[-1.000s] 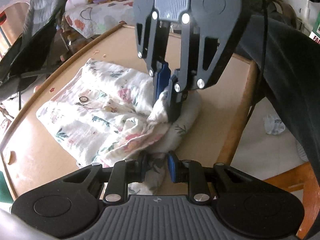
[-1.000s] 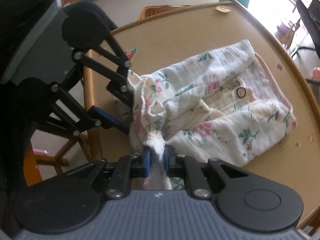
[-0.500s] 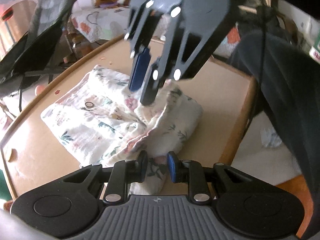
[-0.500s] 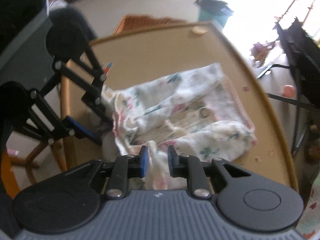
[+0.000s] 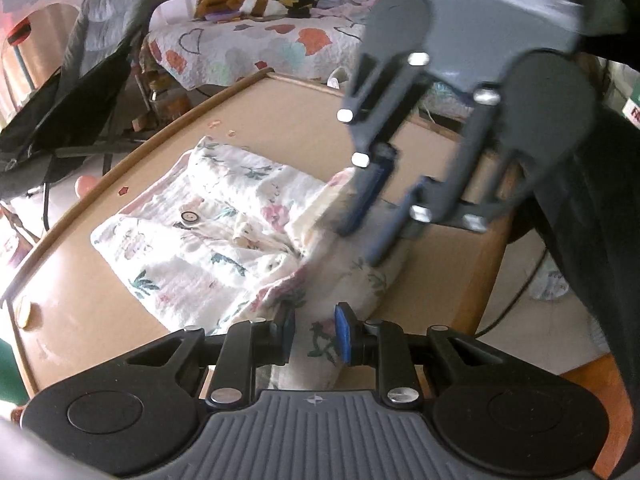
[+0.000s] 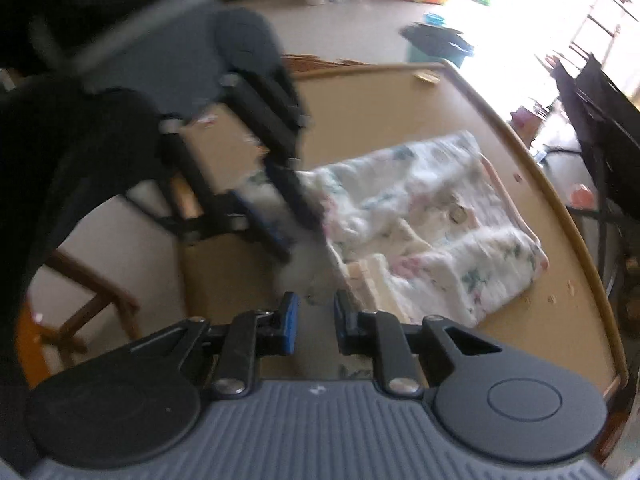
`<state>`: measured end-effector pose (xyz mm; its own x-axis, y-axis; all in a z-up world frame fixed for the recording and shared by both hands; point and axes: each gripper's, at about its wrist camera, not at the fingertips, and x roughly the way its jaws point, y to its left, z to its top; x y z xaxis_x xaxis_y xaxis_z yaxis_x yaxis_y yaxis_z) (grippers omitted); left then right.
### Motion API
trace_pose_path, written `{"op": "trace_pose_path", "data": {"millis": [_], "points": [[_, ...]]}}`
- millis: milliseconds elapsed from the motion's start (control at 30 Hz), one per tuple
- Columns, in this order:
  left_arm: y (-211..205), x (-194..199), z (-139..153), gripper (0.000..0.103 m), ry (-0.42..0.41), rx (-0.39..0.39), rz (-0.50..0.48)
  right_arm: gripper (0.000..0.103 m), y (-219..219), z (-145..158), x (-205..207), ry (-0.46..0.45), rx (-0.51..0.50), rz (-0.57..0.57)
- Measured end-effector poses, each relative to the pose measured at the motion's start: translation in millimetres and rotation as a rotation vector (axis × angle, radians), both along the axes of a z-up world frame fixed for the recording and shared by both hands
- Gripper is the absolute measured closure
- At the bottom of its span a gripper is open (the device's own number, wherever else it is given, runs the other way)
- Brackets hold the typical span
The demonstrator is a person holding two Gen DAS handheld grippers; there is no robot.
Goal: Fold clothes
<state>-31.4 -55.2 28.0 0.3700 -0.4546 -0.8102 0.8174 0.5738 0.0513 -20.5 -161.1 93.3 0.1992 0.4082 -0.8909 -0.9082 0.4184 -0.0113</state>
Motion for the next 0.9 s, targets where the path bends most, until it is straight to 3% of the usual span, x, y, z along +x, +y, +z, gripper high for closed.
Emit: {"op": "trace_pose_path", "data": {"millis": [167,367,500,767,900], "points": [[6.4,5.0,-4.8,0.077,0.000,0.003,-0.015,0.085,-5.9,-17.8,17.6,0.025,-0.013,-0.082],[19.7,4.8,-8.7,0.077,0.001,-0.010,-0.076,0.087,-11.3,-17.5,14.8,0.011,-0.008,-0.060],[18.7,1.8,-1.6,0.077,-0.004,0.024,-0.110,0.084,-13.0,-12.4,6.6,-0.012,-0.014,-0.040],[19.5,-19.3,18.4,0.077,-0.041,0.011,-0.202,0.080,-21.2,-3.2,-3.5,-0.018,0.001,-0.026],[12.7,-23.7,5.7,0.077,-0.090,0.122,-0.225,0.080,-21.9,-8.0,-2.9,-0.037,-0.010,-0.056]]}}
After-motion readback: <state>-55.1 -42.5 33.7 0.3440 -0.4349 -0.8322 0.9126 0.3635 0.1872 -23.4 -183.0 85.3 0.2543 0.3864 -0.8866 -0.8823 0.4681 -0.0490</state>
